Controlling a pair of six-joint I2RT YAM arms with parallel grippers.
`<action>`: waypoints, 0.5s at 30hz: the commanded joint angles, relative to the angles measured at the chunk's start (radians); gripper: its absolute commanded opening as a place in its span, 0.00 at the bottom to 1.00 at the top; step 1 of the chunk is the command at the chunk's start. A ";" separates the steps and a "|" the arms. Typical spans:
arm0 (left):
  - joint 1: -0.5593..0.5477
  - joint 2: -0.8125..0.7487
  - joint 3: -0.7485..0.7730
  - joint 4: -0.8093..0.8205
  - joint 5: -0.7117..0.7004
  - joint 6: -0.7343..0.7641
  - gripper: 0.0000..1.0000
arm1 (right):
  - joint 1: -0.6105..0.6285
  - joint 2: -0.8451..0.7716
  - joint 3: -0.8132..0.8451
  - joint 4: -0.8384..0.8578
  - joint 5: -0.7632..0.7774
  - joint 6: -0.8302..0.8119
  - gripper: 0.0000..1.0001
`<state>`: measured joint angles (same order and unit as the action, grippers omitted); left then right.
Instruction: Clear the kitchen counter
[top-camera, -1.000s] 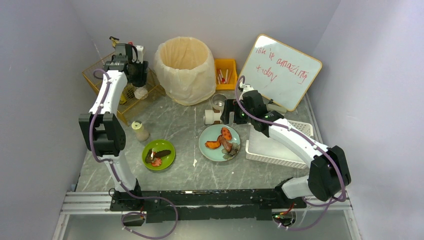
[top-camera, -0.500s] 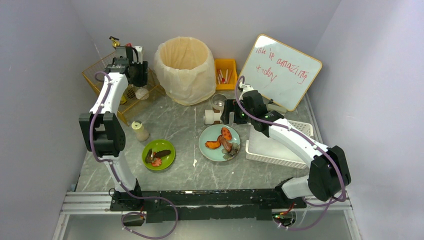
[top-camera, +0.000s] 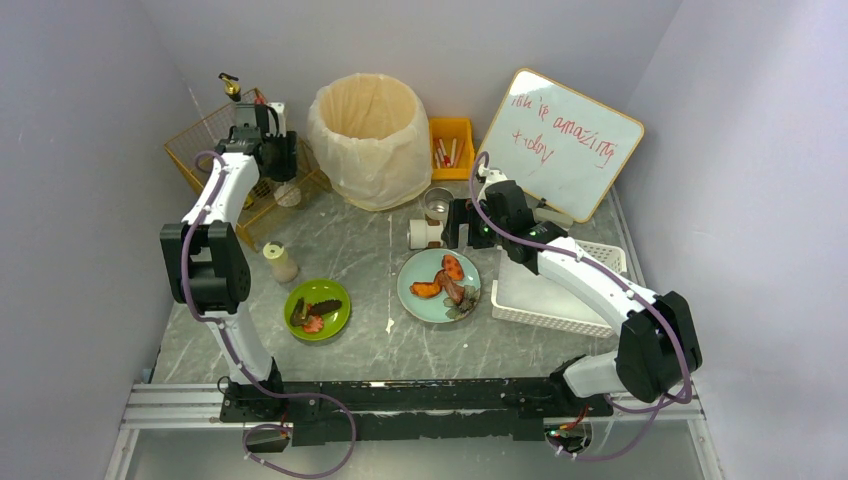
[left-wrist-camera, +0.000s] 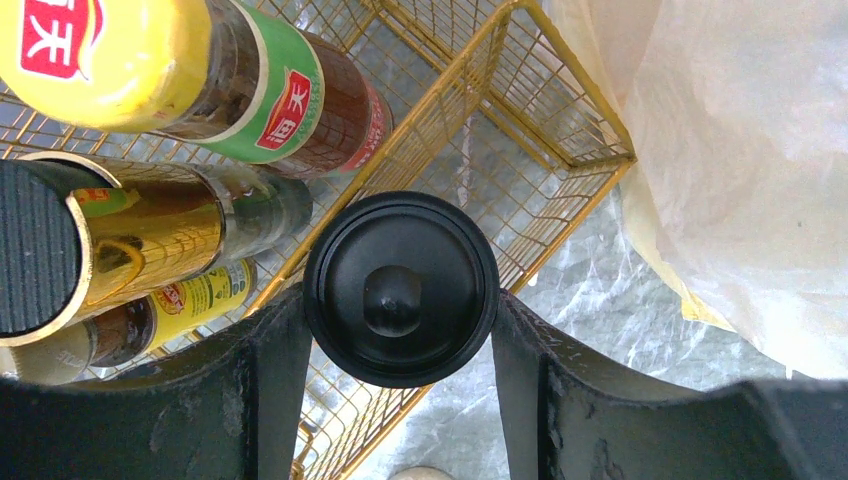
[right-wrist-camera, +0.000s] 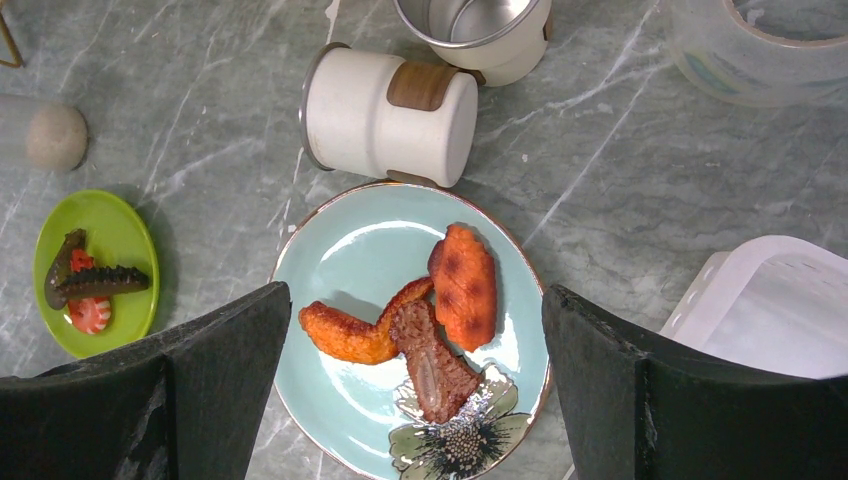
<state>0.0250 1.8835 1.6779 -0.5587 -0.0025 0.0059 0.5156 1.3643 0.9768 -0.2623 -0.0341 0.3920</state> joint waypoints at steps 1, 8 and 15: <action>0.000 -0.001 -0.014 0.073 0.037 -0.056 0.05 | -0.006 -0.017 0.014 0.004 0.013 -0.015 1.00; -0.001 0.006 -0.042 0.061 0.023 -0.062 0.08 | -0.005 -0.019 0.014 0.003 0.011 -0.013 1.00; 0.000 -0.020 -0.069 0.043 0.004 -0.071 0.30 | -0.005 -0.021 0.013 0.004 0.007 -0.014 1.00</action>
<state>0.0246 1.8824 1.6363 -0.5236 -0.0158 -0.0101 0.5156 1.3640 0.9768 -0.2630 -0.0341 0.3920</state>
